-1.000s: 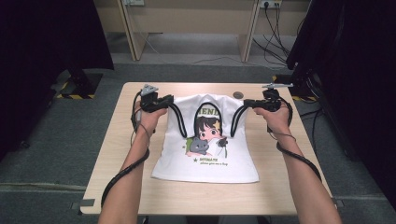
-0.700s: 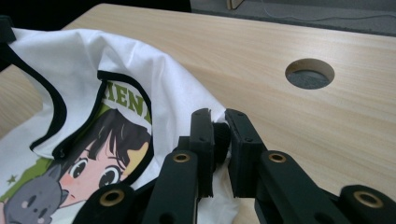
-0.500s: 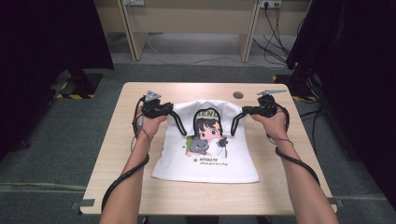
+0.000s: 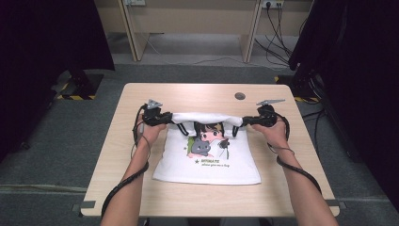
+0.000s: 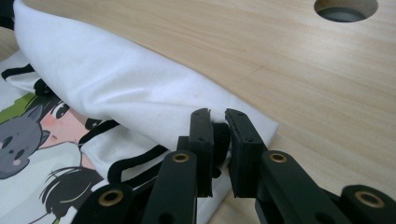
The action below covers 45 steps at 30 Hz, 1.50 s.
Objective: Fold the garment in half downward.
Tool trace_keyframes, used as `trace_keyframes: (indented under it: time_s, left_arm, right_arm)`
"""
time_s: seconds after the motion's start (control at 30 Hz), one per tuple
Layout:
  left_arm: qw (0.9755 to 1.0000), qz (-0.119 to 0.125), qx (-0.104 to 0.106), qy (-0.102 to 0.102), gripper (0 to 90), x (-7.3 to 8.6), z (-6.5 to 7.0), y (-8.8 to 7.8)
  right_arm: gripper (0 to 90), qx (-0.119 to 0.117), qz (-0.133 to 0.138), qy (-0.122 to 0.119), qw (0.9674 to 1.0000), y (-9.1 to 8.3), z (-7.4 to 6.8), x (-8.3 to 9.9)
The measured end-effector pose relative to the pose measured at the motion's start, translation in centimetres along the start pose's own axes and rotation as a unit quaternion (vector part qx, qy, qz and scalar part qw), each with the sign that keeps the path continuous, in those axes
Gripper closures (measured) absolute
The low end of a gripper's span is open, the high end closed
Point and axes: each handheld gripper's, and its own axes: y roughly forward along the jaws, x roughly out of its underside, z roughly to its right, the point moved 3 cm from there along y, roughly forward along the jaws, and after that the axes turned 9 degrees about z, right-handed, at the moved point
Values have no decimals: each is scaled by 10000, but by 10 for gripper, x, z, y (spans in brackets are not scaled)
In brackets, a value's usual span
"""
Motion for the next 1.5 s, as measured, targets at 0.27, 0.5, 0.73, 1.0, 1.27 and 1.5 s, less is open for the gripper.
trace_keyframes:
  time_s: [0.27, 0.5, 0.73, 1.0, 1.27, 1.5]
  left_arm:
    - [9999, 36, 35, 106, 818, 3, 7, -6]
    - [9998, 52, 42, 166, 818, 4, 10, -12]
    - [9998, 66, 51, 206, 818, 8, 12, -18]
    - [9995, 67, 112, 282, 818, 12, 16, -22]
    - [9991, 90, 126, 391, 818, 11, 18, -26]
    - [9988, 129, 167, 436, 818, 11, 20, -30]
  right_arm:
    - [816, -76, 24, -95, 9999, -7, -4, 10]
    - [816, -159, 138, 22, 9998, -14, -5, 12]
    - [816, -185, 138, 3, 9997, -17, -8, 15]
    - [816, -202, 130, -79, 9997, -19, -11, 16]
    - [816, -196, 122, -127, 9997, -21, -12, 17]
    - [816, -234, 137, -173, 9995, -24, -16, 16]
